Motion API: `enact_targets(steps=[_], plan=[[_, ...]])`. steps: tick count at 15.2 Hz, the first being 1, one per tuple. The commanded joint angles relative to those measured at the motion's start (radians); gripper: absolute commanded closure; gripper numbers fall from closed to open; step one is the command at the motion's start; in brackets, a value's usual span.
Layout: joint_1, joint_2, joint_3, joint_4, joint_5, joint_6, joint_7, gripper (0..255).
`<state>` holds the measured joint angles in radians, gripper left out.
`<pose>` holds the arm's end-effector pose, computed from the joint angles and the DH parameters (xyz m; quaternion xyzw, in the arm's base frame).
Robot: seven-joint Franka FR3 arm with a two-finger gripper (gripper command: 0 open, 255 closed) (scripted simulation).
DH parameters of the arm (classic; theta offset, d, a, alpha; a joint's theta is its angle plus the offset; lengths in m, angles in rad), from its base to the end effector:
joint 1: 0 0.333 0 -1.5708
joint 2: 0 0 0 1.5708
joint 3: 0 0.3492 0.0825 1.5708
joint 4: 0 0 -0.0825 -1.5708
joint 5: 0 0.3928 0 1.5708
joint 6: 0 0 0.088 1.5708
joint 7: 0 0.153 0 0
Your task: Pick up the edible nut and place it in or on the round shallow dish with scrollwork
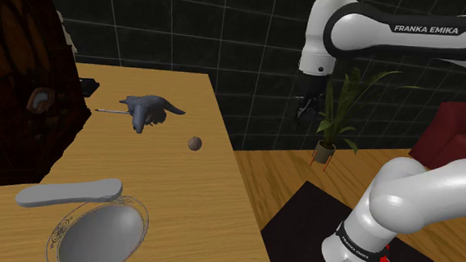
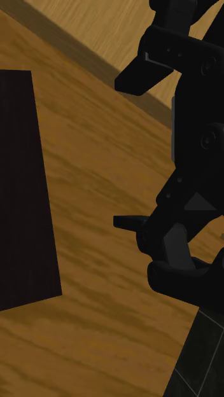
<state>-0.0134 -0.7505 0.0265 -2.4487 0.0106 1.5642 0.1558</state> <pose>0.2890 0.0066 0.5131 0.9949 -0.0756 -0.0665 0.0091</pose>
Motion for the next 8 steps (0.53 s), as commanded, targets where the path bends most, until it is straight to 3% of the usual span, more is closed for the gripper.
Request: enact_targets(steps=[1,8], plan=[[0.0,0.0,0.0,0.0,0.0,0.0,0.0,0],[0.018,0.243,0.108,0.1,0.049,0.137,0.151,0]])
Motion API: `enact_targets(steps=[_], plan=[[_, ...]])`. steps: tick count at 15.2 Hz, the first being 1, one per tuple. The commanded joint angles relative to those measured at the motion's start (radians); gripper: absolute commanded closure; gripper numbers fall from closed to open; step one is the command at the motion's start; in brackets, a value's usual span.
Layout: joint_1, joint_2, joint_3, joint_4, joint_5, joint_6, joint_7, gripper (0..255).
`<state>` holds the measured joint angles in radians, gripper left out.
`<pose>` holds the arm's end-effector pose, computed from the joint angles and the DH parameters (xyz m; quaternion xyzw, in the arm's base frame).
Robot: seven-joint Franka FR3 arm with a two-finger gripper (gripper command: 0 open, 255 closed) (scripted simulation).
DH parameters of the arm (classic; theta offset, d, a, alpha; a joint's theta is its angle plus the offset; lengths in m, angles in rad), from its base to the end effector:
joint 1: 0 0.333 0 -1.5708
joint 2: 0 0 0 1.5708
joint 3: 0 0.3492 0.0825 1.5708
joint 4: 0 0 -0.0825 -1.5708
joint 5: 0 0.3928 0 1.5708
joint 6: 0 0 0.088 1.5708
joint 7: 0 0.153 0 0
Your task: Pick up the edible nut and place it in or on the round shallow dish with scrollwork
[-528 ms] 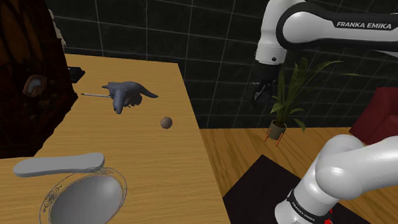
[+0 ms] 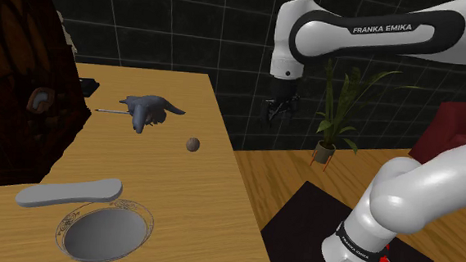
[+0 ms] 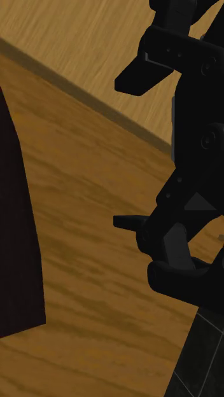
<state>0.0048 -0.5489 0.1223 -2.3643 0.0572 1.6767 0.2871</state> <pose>0.3517 0.0571 0.4934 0.9929 -0.0958 -0.0686 0.0175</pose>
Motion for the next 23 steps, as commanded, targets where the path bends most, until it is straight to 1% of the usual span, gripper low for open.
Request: enact_targets(steps=[1,6,11,16,21,23], plan=[[0.001,0.078,0.026,0.036,0.005,0.041,0.041,0],[0.006,0.27,0.089,0.155,-0.001,0.107,0.15,0],[0.016,0.471,0.137,0.308,-0.038,0.145,0.262,0],[0.043,0.681,0.162,0.498,-0.095,0.148,0.37,0],[0.089,0.897,0.163,0.731,-0.155,0.113,0.46,0],[0.089,0.898,0.161,0.705,-0.156,0.14,0.461,0]])
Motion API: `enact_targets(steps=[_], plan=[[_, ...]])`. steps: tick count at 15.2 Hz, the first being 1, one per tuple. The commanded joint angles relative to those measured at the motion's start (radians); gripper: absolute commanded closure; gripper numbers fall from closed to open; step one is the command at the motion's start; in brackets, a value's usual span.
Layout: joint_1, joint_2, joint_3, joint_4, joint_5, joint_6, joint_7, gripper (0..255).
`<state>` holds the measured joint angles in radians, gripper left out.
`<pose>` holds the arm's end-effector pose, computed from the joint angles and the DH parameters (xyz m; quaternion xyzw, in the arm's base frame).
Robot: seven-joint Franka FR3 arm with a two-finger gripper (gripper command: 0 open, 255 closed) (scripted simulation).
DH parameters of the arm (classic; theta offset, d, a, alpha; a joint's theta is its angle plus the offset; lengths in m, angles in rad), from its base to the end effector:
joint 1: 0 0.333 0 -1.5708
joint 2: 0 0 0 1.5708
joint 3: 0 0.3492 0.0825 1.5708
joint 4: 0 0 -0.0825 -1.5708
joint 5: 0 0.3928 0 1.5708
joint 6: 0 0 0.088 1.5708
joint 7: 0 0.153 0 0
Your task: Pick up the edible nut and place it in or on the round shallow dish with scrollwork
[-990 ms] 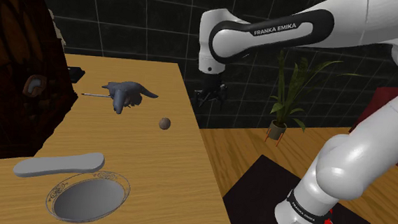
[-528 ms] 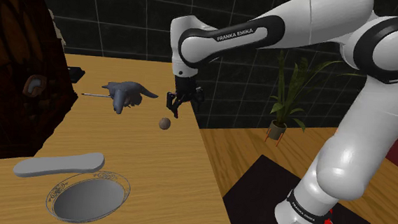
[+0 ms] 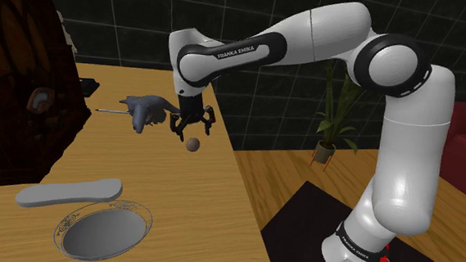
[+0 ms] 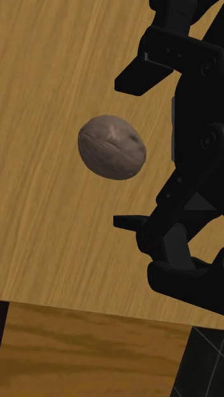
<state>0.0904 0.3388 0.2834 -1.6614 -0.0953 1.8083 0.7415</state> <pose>0.6074 0.2092 0.3867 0.9814 -0.1705 -0.0762 0.0453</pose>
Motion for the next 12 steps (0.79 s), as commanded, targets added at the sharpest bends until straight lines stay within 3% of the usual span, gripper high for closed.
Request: enact_targets(steps=[1,6,12], plan=[[0.003,0.011,-0.001,-0.01,-0.004,0.021,0.007,0],[0.001,0.018,-0.003,-0.064,-0.007,0.081,0.01,0],[0.001,0.018,-0.003,-0.063,-0.007,0.081,0.01,0]])
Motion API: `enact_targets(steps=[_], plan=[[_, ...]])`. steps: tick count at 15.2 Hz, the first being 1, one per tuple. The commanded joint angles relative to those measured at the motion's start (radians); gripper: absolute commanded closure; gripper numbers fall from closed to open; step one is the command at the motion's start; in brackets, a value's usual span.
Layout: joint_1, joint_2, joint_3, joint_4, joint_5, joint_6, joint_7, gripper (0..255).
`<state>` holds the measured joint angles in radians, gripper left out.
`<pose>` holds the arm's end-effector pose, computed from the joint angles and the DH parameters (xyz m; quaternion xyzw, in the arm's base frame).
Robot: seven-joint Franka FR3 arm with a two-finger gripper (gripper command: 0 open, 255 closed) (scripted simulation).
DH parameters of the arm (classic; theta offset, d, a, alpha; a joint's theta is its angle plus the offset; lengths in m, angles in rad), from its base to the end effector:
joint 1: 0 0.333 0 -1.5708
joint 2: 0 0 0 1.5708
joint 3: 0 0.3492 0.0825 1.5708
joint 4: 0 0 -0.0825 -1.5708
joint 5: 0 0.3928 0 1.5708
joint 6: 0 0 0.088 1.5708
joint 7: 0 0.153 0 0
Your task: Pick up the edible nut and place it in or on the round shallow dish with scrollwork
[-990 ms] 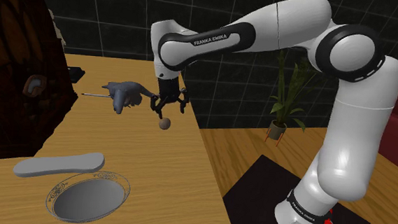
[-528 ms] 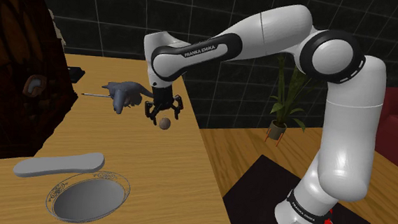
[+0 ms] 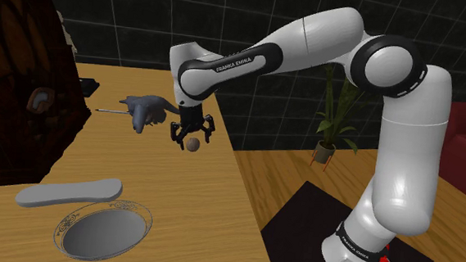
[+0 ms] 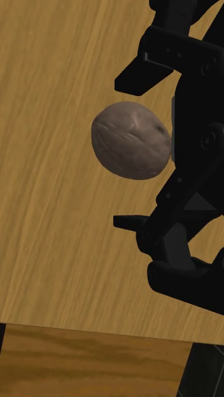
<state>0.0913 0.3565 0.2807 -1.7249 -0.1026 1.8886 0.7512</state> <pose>0.6043 0.2092 0.3519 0.9812 -0.1717 -0.0760 0.0456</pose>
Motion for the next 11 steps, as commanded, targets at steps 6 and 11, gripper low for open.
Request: enact_targets(steps=[6,11], plan=[[0.0,0.0,0.0,0.0,0.0,0.0,0.0,255],[0.0,0.0,0.0,0.0,0.0,0.0,0.0,255]])
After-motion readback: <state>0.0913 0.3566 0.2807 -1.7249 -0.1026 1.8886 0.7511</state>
